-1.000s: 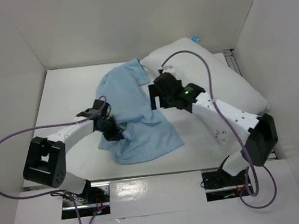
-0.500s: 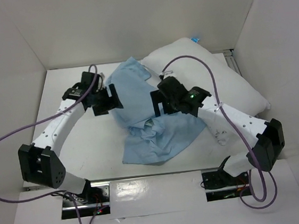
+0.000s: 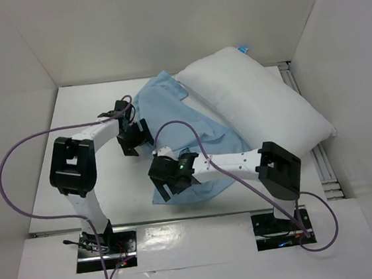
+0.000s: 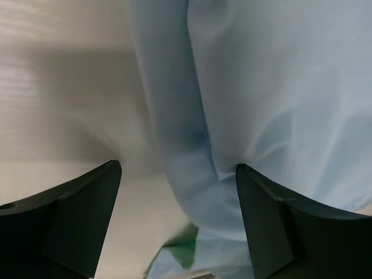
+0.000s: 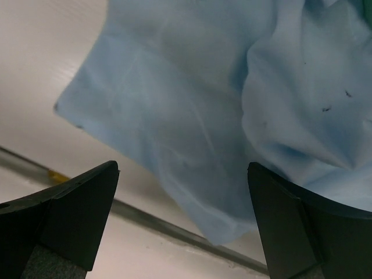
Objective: Put the pillow into the pillowcase
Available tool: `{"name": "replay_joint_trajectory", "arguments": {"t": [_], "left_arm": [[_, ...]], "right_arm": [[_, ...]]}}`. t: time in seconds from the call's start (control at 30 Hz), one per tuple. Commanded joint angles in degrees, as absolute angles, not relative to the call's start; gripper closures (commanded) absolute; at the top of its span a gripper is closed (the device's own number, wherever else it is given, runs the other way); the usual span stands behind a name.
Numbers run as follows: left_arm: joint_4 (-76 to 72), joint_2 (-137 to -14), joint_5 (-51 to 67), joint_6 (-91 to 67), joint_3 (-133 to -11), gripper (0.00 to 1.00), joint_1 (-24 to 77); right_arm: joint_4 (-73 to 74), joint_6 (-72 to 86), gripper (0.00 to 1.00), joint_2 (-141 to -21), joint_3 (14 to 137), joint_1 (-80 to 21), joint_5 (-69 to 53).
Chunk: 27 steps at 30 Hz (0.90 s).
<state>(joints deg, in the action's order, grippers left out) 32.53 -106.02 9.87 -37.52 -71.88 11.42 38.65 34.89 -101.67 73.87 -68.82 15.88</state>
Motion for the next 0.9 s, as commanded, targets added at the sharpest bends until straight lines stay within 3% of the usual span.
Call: {"name": "replay_joint_trajectory", "arguments": {"t": [0.0, 0.07, 0.13, 0.17, 0.2, 0.27, 0.3, 0.43, 0.63, 0.77, 0.87], "left_arm": [[29.0, -110.1, 12.4, -39.5, -75.6, 0.08, 12.4], [29.0, -112.1, 12.3, -40.0, -77.3, 0.14, 13.1], [29.6, -115.1, 12.3, -40.0, -80.3, 0.48, 13.8], [30.1, -116.0, 12.3, -40.5, -81.5, 0.78, 13.8], [30.8, -116.9, 12.3, -40.5, -82.6, 1.00, 13.8], [34.1, -118.2, 10.5, -40.5, -86.6, 1.00, 13.8], [35.1, -118.2, 9.0, -40.5, -87.7, 1.00, 13.1], [38.9, -115.6, 4.9, -38.5, -93.9, 1.00, 8.5], [50.2, -115.8, 3.8, -31.6, -118.2, 1.00, 0.2], [57.8, -117.9, 1.9, -26.9, -136.3, 1.00, -3.7], [57.8, -114.6, -1.1, -25.8, -133.9, 1.00, -7.1]], "right_arm": [[38.0, 39.2, 0.01, -103.3, 73.7, -68.6, 18.7], [38.0, 40.8, 0.01, -103.3, 71.0, -68.6, 19.2], [38.0, 40.8, 0.05, -104.6, 68.6, -68.6, 19.9], [38.0, 41.3, 0.20, -104.6, 67.9, -68.6, 19.9], [37.4, 41.3, 0.34, -105.1, 67.3, -68.6, 20.4], [38.1, 41.3, 0.71, -105.1, 66.8, -69.1, 21.4], [38.8, 41.3, 0.99, -105.1, 66.8, -69.1, 23.5], [43.9, 38.9, 1.00, -102.7, 70.5, -67.3, 31.2], [44.6, 23.7, 1.00, -93.5, 82.4, -53.7, 36.1], [32.6, 11.3, 1.00, -84.3, 83.8, -49.3, 28.3], [28.5, 6.9, 1.00, -79.3, 78.2, -48.6, 18.4]]}}
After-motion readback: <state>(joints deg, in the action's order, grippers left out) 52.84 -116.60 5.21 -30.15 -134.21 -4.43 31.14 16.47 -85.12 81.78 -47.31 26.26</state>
